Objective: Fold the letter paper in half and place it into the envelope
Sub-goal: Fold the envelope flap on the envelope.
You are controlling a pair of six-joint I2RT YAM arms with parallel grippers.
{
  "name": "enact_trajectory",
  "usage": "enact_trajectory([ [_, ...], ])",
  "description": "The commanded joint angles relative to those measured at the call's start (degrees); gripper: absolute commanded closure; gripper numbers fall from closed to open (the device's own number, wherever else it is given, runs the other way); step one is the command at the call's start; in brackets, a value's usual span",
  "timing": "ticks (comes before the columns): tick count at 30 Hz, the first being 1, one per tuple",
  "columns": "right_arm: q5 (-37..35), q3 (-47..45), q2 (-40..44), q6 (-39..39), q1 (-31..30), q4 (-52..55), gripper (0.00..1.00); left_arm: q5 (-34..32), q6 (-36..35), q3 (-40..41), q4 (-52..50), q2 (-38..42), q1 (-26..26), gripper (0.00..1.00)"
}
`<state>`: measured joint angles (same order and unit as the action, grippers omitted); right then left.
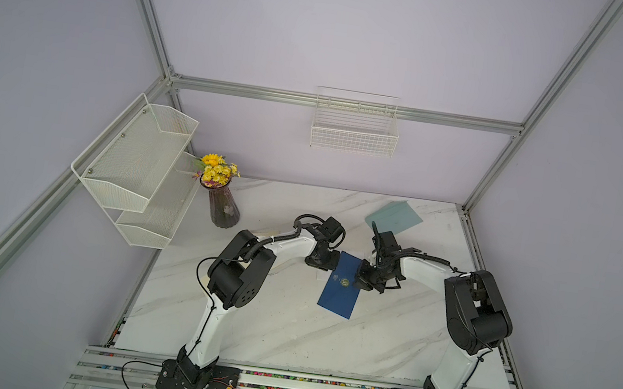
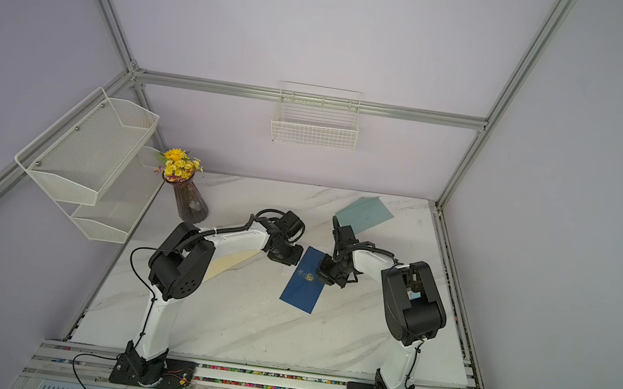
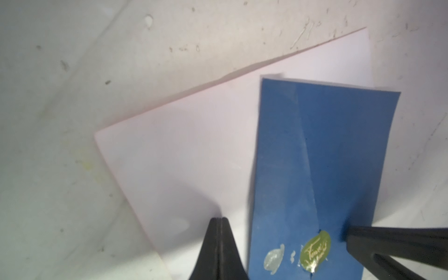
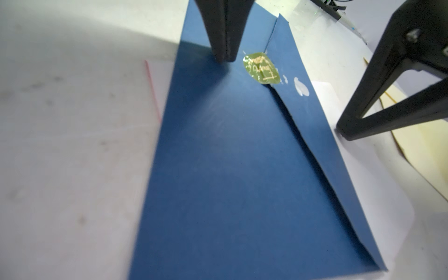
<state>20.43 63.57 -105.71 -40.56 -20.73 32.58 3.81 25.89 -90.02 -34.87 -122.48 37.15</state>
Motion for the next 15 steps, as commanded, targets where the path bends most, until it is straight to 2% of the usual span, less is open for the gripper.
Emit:
enact_trajectory([
  [1, -8.99, 0.1, 0.16, 2.07, 0.23, 9.07, 1.0, -0.75, -1.19, 0.84, -2.18, -3.38, -0.15, 1.0],
  [5, -5.53, 1.58, 3.74, 4.16, 0.23, 8.89, 1.0, -0.39, -1.41, 1.91, -2.13, -3.55, -0.28, 1.0],
  [6, -4.24, 1.56, 4.78, 4.12, 0.17, 8.63, 0.96, -0.39, -1.46, 2.27, -1.99, -3.46, -0.3, 1.0],
  [8, -1.18, 1.3, 6.63, 4.14, 0.02, 7.26, 0.83, -0.3, -1.51, 2.95, -1.87, -3.32, -0.32, 1.0],
  [12, 3.42, 0.49, 8.47, 3.47, -2.31, 3.87, 0.36, -0.04, -1.37, 4.01, -1.33, -2.79, -0.36, 1.0],
  [14, 3.31, 1.18, 7.6, 4.02, -4.5, 3.75, 0.22, 0.04, -1.44, 4.28, -1.25, -2.68, -0.43, 1.0],
  [15, 3.35, 1.65, 6.84, 4.14, -5.51, 3.52, 0.2, 0.05, -1.43, 4.32, -1.23, -2.7, -0.53, 1.0],
])
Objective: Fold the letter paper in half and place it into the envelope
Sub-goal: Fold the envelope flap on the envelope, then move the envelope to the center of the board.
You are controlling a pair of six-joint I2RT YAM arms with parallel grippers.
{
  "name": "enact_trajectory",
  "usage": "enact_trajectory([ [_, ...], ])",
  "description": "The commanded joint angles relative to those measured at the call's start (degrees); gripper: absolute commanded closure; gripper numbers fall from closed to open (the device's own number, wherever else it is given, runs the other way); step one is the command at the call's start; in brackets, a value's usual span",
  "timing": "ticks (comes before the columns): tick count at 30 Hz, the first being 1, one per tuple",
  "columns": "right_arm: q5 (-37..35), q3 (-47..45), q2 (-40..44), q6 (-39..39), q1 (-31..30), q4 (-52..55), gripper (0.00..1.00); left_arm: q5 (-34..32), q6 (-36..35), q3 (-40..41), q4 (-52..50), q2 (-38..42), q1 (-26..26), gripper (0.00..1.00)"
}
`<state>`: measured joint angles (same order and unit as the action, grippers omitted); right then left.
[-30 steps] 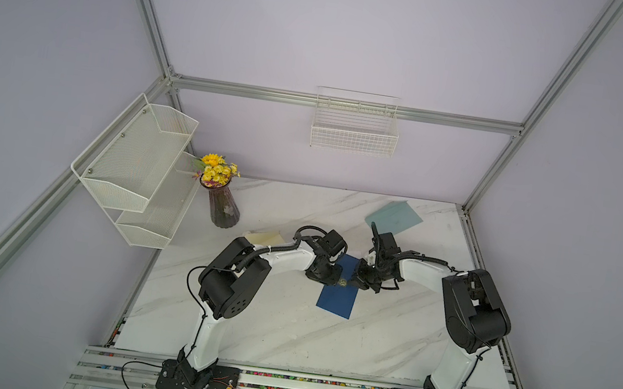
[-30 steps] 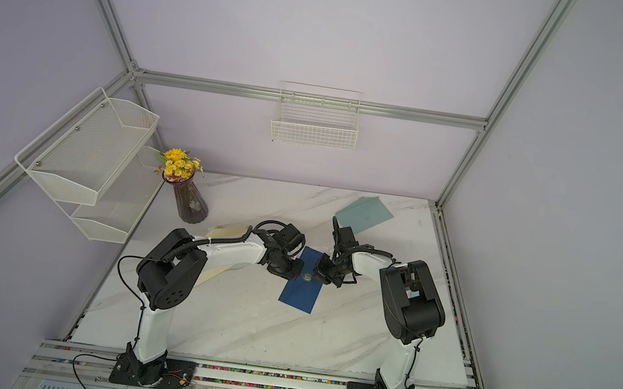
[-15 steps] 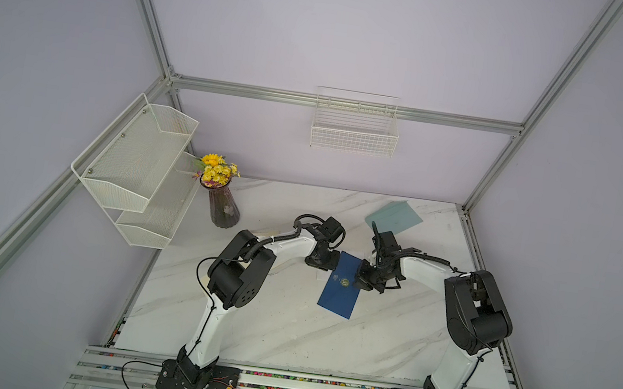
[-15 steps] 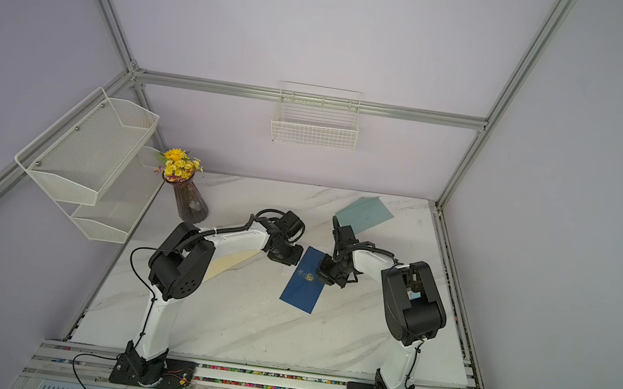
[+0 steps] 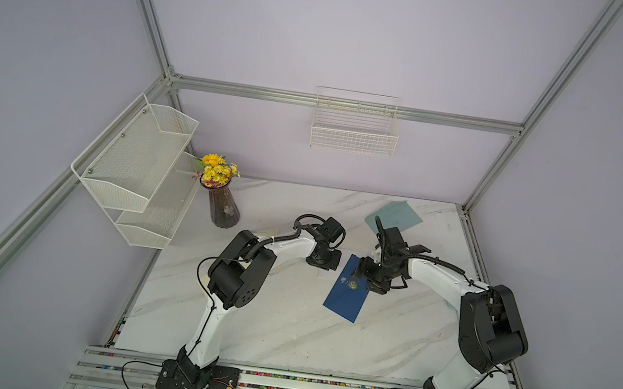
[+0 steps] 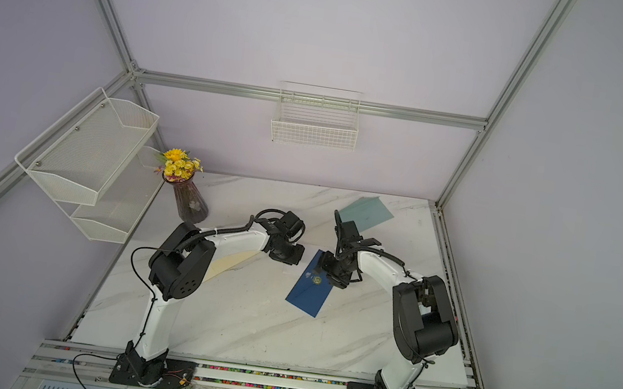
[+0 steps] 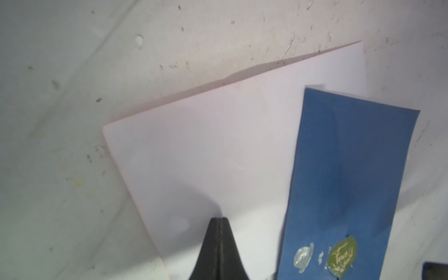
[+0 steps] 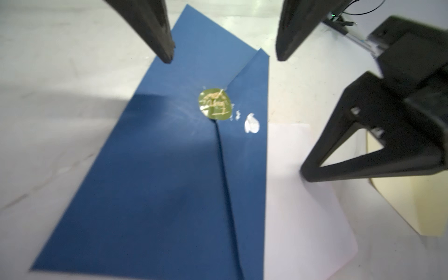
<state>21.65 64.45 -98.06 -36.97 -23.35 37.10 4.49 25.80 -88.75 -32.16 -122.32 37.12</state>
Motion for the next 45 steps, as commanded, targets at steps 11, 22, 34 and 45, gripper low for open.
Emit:
enact_trajectory([
  [11, 2.63, 2.49, -7.37, -0.56, -8.05, -8.51, 0.38, 0.24, -1.19, 3.23, -3.98, -2.32, -1.34, 1.0],
  [22, -3.25, 1.86, -4.02, 0.06, -7.85, -7.8, 1.0, 0.65, -1.1, 4.36, -3.96, -1.51, -1.63, 1.0],
  [34, -10.16, -0.61, -5.34, -1.0, -5.43, -6.12, 1.0, 0.87, -1.5, 5.4, -3.94, -0.77, -1.64, 1.0],
  [45, -15.32, -5.81, -6.73, 0.67, -4.86, -3.25, 1.0, 1.13, -1.63, 5.34, -4.02, 0.32, -1.79, 1.0],
])
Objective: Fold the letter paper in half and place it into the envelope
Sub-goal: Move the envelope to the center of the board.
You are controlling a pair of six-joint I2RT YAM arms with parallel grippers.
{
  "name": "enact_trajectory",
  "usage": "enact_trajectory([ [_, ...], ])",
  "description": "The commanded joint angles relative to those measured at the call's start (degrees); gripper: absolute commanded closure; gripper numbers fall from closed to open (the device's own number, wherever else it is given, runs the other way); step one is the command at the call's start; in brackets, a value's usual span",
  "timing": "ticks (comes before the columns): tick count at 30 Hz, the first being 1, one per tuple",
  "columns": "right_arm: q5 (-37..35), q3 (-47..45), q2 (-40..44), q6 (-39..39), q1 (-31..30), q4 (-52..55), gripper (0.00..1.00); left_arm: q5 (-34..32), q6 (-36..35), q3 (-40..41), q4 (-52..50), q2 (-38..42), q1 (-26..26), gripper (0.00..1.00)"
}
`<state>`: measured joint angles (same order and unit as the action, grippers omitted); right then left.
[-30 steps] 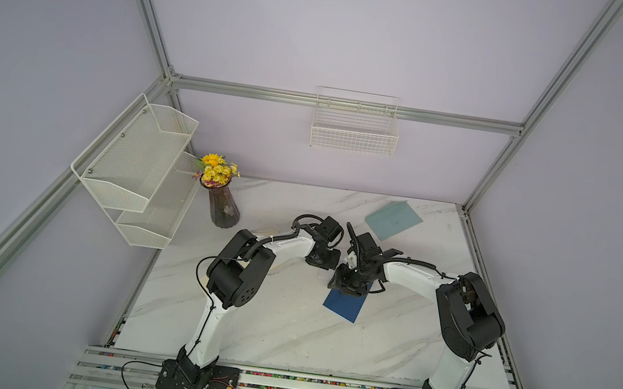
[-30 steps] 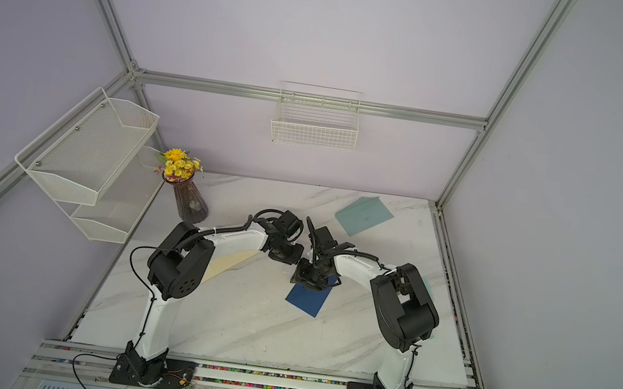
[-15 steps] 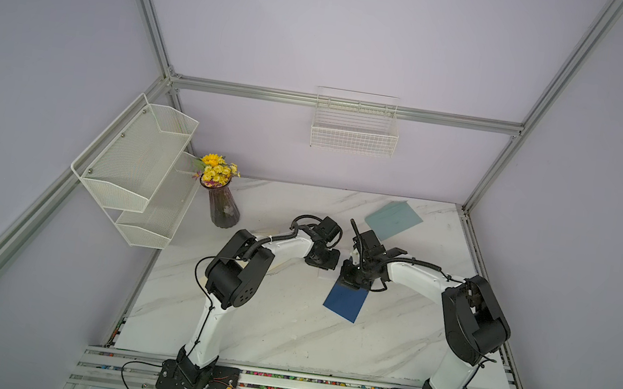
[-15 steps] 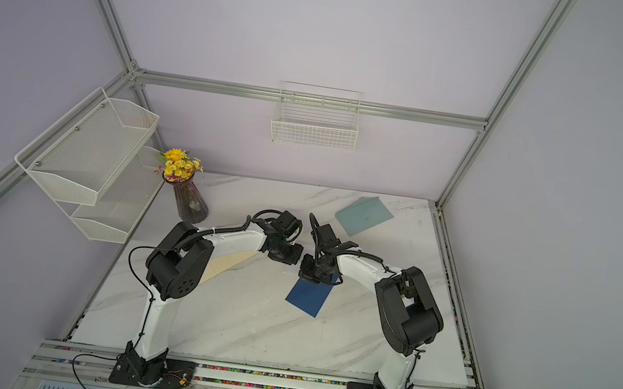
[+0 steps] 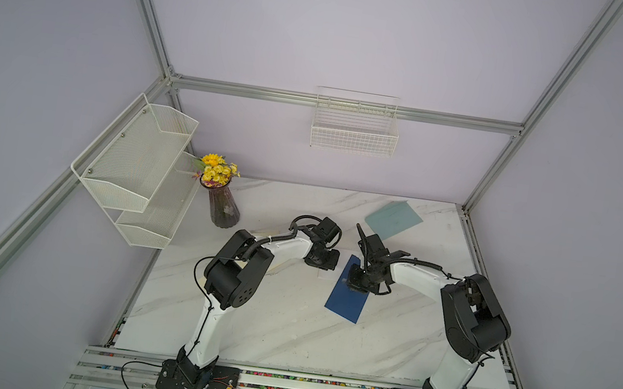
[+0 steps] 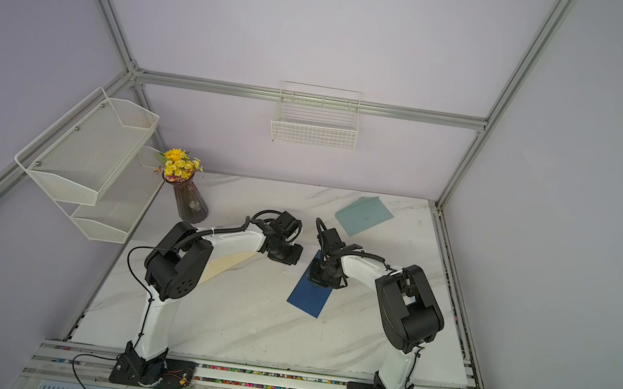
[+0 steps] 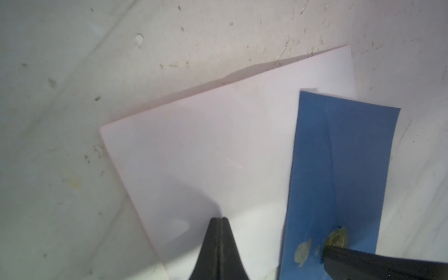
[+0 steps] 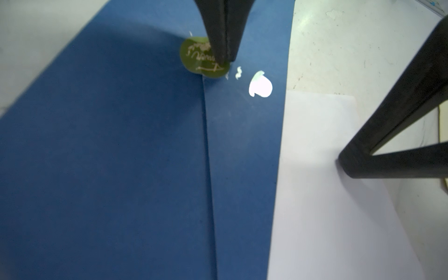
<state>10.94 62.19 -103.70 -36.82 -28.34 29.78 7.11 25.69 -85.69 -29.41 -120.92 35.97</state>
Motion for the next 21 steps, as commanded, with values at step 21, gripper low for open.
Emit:
enact_trajectory([
  [21, -16.83, -1.67, -3.8, 3.07, 7.35, 17.63, 1.0, -1.45, -1.61, 3.73, -6.17, -0.63, -0.63, 1.0],
])
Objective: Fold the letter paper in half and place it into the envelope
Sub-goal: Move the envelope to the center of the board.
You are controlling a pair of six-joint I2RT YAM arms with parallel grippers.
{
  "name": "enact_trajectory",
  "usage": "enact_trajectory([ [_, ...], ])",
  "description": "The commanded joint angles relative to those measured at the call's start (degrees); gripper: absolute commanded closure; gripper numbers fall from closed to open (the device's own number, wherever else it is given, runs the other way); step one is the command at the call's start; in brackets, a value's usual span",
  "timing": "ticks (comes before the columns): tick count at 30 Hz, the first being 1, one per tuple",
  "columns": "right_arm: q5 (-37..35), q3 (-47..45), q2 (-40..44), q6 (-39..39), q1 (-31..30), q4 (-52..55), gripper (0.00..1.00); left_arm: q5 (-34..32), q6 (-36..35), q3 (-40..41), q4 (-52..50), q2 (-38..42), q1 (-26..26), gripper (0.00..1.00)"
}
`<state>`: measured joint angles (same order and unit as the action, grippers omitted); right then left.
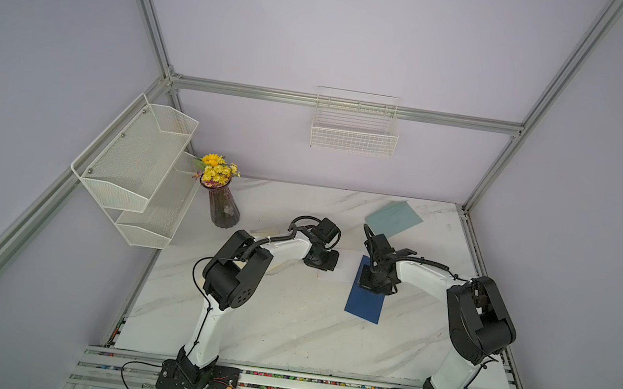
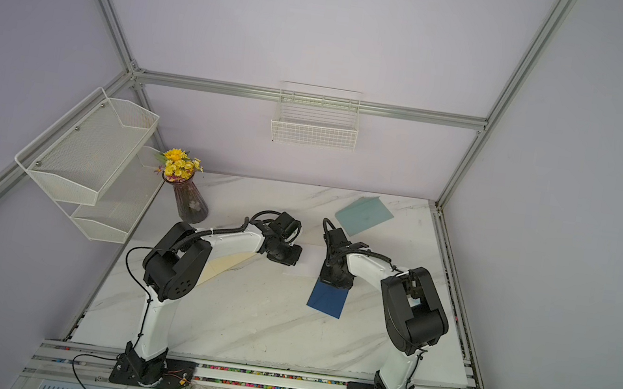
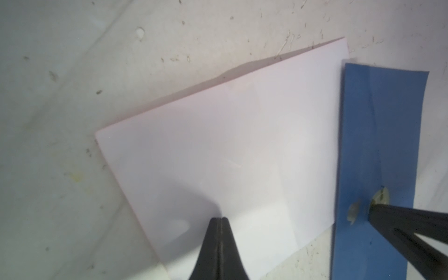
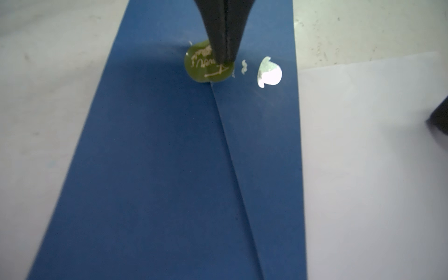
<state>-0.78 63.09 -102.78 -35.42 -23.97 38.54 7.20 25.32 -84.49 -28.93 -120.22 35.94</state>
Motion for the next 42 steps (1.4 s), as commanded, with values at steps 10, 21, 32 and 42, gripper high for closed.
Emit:
enact_trajectory([
  [10, -5.8, 1.37, -7.12, 5.3, 9.25, 11.2, 1.0, -1.23, -0.81, 4.59, -6.06, -0.27, -0.61, 1.0],
  [21, 2.15, 3.83, -1.13, 6.89, 10.21, 9.31, 0.98, -0.55, 0.18, 13.74, -3.81, 5.51, -0.53, 1.0],
  [32, 19.04, 4.59, 2.54, 4.76, 7.68, 2.06, 0.27, -3.98, -6.15, 21.68, -7.18, 18.75, -0.52, 1.0],
  [42, 24.97, 6.64, -4.15, 0.94, 2.58, -4.32, 0.18, -7.3, -5.81, 22.11, -8.92, 23.74, -1.8, 0.22],
])
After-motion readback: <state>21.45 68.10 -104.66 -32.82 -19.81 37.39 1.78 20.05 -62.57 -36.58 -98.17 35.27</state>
